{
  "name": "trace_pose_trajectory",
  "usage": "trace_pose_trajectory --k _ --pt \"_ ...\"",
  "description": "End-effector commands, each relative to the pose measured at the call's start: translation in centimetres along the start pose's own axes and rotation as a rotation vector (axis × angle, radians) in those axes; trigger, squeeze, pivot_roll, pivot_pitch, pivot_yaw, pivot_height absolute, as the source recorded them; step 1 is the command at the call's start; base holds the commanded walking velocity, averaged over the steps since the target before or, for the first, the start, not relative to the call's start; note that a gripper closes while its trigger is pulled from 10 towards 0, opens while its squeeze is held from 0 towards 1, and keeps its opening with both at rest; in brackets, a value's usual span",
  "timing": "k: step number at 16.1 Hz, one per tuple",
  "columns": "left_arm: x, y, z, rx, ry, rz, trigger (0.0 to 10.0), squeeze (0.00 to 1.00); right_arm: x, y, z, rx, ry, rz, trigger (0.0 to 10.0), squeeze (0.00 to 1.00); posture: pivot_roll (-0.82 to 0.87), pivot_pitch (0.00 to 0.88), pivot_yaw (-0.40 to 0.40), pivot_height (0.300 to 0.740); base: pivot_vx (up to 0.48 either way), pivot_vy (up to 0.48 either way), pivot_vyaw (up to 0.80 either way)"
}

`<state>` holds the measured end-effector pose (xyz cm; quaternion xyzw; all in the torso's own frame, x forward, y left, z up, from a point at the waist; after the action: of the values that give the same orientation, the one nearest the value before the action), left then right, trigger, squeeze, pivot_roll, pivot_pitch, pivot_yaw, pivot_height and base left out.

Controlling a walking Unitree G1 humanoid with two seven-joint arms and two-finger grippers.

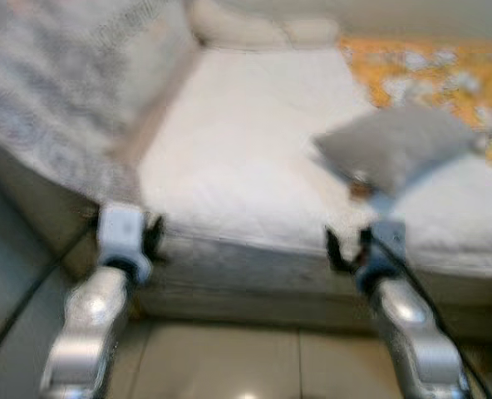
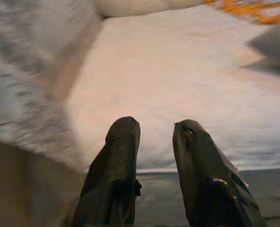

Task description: Clean up the room

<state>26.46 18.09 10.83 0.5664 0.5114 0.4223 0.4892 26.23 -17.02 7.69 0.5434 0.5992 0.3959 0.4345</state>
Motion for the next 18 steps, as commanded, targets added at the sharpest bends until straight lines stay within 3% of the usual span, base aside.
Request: trace_pose_trajectory --k 1,8,14,18 --pt "0.51 0.41 -0.12 -0.015 0.003 0.012 10.0 0.0 0.34 0.45 0.16 -0.019 0.008 -0.002 10.0 0.0 0.03 0.0 0.024 0.74 0.0 0.0 -0.75" --pt "0.41 0.42 -0.09 -0.02 -0.008 0.003 10.0 0.0 0.06 0.54 0.22 -0.029 -0.019 -0.024 10.0 0.0 0.03 0.0 0.025 0.74 0.298 0.0 -0.11" --pt "0.35 0.4 -0.08 -0.021 -0.012 0.003 10.0 0.0 -0.02 0.5 0.27 -0.028 -0.025 -0.026 10.0 0.0 0.03 0.0 0.024 0.74 0.32 0.0 -0.77" --pt "0.38 0.4 -0.05 -0.022 -0.011 0.004 10.0 0.0 -0.07 0.55 0.33 -0.032 -0.03 -0.031 10.0 0.0 0.03 0.0 0.024 0.74 0.317 0.0 -0.12"
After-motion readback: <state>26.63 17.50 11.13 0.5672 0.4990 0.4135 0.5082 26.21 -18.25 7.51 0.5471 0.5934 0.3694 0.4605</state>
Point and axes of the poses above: a point about 5 cm out from each wrist's last joint towards the gripper, its own z axis pointing out of the wrist towards the gripper, its own y axis along the axis of the wrist's last joint, x = y × z, the point moved 1 cm from there along z, pointing out of the wrist towards the gripper, and after that the axes turned 8 degrees about -z, right-handed, at the moved point
